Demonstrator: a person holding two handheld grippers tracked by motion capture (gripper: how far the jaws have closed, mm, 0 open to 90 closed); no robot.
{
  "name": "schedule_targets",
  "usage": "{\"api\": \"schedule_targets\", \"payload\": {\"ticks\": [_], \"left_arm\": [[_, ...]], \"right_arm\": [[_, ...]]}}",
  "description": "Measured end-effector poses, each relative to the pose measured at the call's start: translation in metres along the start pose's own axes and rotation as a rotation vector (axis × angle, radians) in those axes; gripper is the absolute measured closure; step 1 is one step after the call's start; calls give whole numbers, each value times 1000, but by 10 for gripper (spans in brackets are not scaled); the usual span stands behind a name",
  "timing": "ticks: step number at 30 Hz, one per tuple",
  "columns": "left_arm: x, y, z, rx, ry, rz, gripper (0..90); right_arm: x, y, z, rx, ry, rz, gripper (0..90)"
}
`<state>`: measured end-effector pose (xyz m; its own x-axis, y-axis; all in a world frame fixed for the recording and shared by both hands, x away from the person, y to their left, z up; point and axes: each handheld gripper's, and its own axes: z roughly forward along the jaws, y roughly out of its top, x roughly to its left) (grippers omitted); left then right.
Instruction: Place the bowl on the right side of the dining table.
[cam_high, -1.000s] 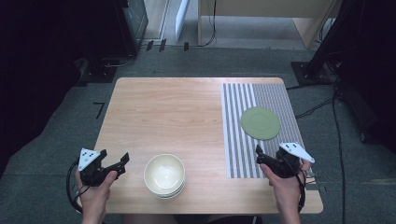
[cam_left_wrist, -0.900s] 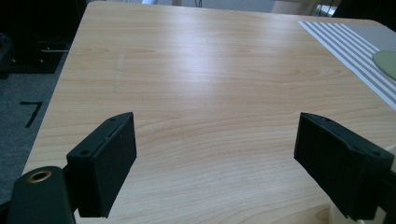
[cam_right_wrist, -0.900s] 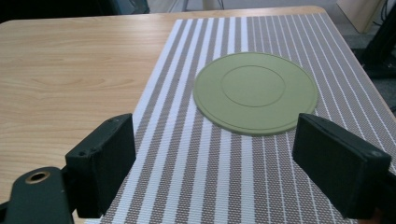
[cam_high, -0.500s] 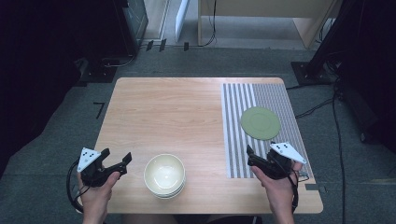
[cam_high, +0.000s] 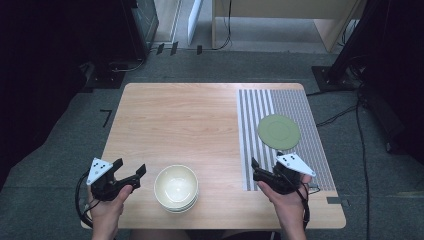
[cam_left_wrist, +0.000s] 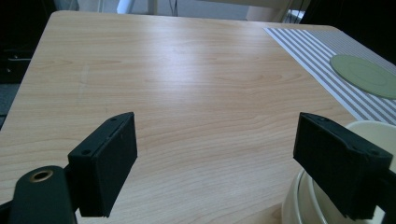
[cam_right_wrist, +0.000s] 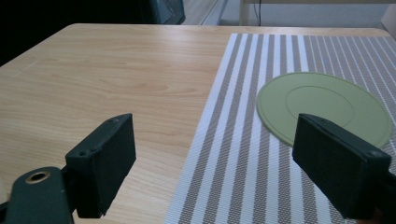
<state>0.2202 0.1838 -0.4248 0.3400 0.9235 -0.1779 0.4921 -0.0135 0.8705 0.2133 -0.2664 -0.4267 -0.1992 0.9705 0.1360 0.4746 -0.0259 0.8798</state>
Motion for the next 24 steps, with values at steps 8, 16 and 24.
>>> {"api": "schedule_targets", "payload": {"ticks": [8,16,24], "left_arm": [[-7,-2,3,16,-20,6,134],[-14,-2,6,23,-41,15,134],[-19,-2,7,38,-74,11,138]], "right_arm": [[13,2,1,2,28,-12,133],[24,5,1,0,35,-21,131],[38,5,4,8,69,-35,132]]}}
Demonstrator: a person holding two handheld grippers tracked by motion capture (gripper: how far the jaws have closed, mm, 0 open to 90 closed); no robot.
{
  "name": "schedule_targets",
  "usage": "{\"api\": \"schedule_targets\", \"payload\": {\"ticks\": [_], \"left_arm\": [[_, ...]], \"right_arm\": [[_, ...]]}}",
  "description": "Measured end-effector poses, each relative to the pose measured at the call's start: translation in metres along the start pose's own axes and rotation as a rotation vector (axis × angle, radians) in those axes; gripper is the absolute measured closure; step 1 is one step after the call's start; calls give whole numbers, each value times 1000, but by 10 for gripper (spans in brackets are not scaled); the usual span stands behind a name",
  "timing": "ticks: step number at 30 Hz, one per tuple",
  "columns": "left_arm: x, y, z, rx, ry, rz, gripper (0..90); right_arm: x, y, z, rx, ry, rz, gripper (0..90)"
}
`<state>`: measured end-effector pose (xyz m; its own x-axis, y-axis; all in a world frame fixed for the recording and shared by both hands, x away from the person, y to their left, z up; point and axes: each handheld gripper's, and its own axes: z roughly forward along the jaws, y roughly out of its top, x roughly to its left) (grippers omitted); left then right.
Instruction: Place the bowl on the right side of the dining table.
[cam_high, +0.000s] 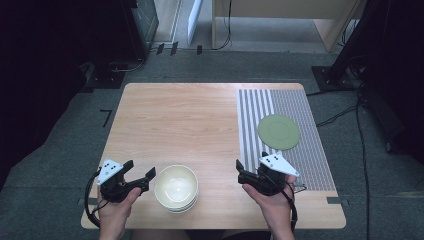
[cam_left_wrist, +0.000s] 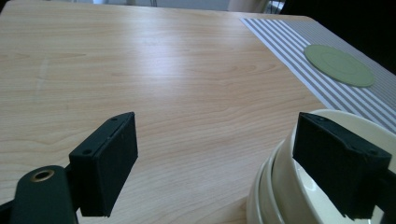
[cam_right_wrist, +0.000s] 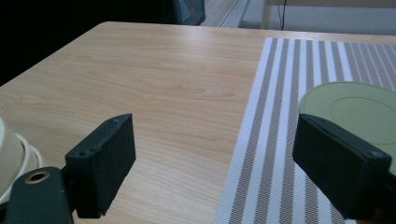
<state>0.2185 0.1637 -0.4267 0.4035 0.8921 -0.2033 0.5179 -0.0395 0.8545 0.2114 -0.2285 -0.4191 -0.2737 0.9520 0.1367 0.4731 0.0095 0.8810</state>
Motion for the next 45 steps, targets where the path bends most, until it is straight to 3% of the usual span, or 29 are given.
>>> {"api": "schedule_targets", "payload": {"ticks": [12,22,24,32,40,45], "left_arm": [[-5,1,2,15,-7,8,153],[-15,15,2,28,-18,29,155],[-15,17,2,24,-38,31,261],[-13,12,4,30,-82,17,376],[-17,9,4,80,-139,71,528],[-21,9,5,101,-162,94,567]], "right_arm": [[25,8,6,17,52,-40,133],[39,19,13,14,86,-56,135],[45,23,14,5,103,-62,136],[58,20,15,11,152,-62,138],[83,12,20,41,232,-82,137],[88,9,24,59,240,-85,147]]}}
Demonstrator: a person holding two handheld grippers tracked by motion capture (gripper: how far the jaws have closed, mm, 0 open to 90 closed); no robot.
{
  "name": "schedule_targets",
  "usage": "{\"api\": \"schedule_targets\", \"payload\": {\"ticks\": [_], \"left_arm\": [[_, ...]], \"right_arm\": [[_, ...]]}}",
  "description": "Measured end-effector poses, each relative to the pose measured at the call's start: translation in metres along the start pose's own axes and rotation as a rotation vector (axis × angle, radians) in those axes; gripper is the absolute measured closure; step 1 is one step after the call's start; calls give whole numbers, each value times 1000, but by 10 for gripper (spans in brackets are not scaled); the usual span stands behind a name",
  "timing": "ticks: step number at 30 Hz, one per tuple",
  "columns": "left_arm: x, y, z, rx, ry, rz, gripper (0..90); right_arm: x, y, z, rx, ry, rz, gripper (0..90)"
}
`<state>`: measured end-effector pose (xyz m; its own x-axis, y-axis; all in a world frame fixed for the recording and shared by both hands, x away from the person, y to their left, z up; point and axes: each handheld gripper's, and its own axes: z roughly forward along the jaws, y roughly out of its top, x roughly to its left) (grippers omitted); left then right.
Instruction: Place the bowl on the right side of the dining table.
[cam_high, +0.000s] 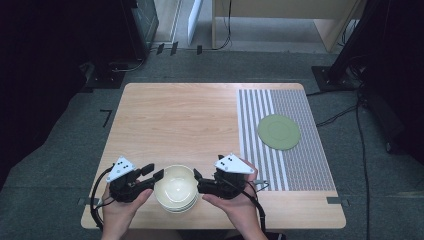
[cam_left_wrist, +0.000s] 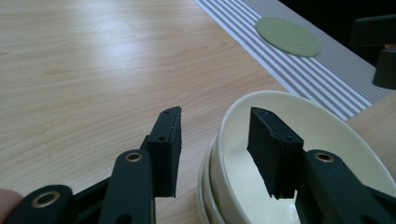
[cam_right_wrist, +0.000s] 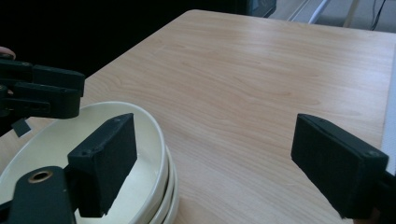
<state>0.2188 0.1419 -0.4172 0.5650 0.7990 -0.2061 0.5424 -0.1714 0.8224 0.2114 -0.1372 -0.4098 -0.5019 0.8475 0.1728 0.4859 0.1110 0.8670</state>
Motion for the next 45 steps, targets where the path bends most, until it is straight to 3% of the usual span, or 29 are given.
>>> {"api": "schedule_targets", "payload": {"ticks": [4,6,7,8,9,13,16,20,27,32,35,37,40,43,45], "left_arm": [[-6,0,4,26,11,36,582],[-8,-1,6,39,13,42,593],[-9,-2,8,46,17,47,593],[-10,-3,12,60,25,55,616],[-10,-3,12,60,25,55,623],[-14,-6,21,107,41,82,663],[-16,-7,24,111,62,94,684],[-15,-7,24,109,94,108,808],[-13,-8,22,77,69,125,833],[-16,-8,21,49,79,162,839],[-20,-9,19,5,94,222,839],[-20,-9,18,3,97,230,839],[-17,-7,18,12,74,197,835],[-13,-4,19,58,29,123,713],[-13,-5,22,88,42,122,685]], "right_arm": [[2,-4,4,7,-2,-5,183],[3,-8,7,13,9,-13,308],[3,-8,7,13,9,-13,308],[3,-10,8,24,52,-19,461],[3,-11,8,24,72,-15,482],[5,-13,10,22,66,-31,507],[5,-16,13,26,66,-32,512],[6,-17,15,53,113,1,512],[10,-18,21,74,90,-15,496],[12,-21,26,96,84,-20,504],[9,-24,27,101,106,2,545],[8,-24,27,97,108,0,550],[7,-24,27,89,116,4,556],[7,-24,27,86,122,4,549],[8,-25,28,93,123,5,538]]}}
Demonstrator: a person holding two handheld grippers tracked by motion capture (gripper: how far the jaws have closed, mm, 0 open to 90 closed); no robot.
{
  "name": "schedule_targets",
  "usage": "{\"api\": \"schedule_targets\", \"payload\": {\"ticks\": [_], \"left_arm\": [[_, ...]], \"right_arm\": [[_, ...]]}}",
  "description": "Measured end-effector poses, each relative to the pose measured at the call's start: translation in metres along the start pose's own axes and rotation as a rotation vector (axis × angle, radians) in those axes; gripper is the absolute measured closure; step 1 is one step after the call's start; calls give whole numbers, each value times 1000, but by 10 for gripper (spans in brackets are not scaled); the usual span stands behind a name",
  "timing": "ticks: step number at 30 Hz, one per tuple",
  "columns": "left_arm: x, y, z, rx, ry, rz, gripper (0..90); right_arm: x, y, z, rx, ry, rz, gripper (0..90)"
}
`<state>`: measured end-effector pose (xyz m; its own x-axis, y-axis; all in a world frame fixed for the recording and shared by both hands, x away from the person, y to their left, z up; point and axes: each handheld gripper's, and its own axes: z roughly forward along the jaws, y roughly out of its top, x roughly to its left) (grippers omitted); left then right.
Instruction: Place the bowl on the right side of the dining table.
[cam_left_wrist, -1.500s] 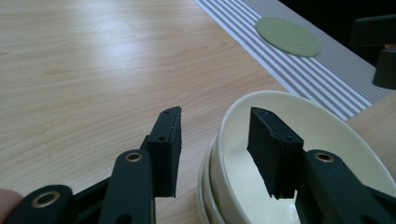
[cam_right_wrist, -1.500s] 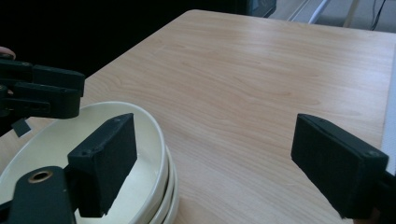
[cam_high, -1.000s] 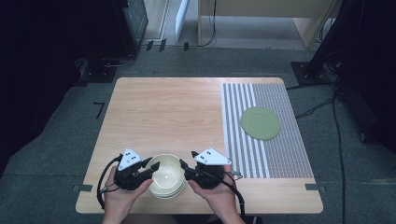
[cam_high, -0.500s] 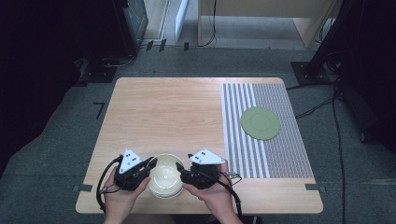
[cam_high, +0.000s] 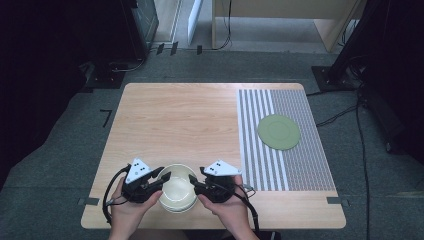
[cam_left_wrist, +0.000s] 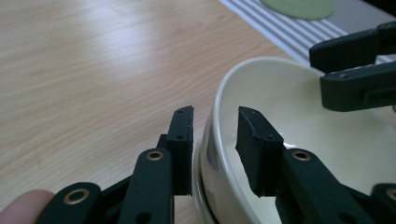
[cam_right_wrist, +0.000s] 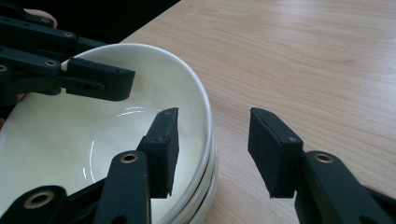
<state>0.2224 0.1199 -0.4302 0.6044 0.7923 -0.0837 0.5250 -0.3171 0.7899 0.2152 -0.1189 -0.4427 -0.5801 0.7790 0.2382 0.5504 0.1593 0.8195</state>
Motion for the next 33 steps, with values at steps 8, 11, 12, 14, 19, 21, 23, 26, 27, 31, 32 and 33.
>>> {"api": "schedule_targets", "payload": {"ticks": [8,11,12,14,19,21,23,26,27,31,32,33], "left_arm": [[-6,-3,3,-1,60,56,833],[-5,-5,1,-37,52,71,839],[-7,-4,0,-47,66,86,840],[-11,-4,-2,-80,88,113,840],[-12,-5,-7,-134,110,115,840],[-13,-5,-10,-164,124,121,840],[-18,-4,-12,-202,134,129,840],[-24,-4,-13,-232,140,132,840],[-29,-4,-13,-250,151,144,840],[-38,-5,-13,-279,171,167,839],[-40,-5,-13,-288,180,171,839],[-42,-6,-13,-293,186,176,839]], "right_arm": [[0,-2,3,13,-20,1,500],[1,-2,3,9,-10,-7,490],[1,-2,2,4,2,-3,497],[1,-2,1,0,-4,-7,536],[0,-1,-1,-29,-4,22,579],[0,-1,-3,-45,15,25,593],[4,-1,-5,-59,17,24,603],[6,-1,-4,-51,5,9,629],[6,-2,-3,-43,3,6,678],[8,-3,-2,-26,-19,9,730],[9,-3,-2,-31,-29,9,741],[9,-3,-3,-35,-45,14,765]]}}
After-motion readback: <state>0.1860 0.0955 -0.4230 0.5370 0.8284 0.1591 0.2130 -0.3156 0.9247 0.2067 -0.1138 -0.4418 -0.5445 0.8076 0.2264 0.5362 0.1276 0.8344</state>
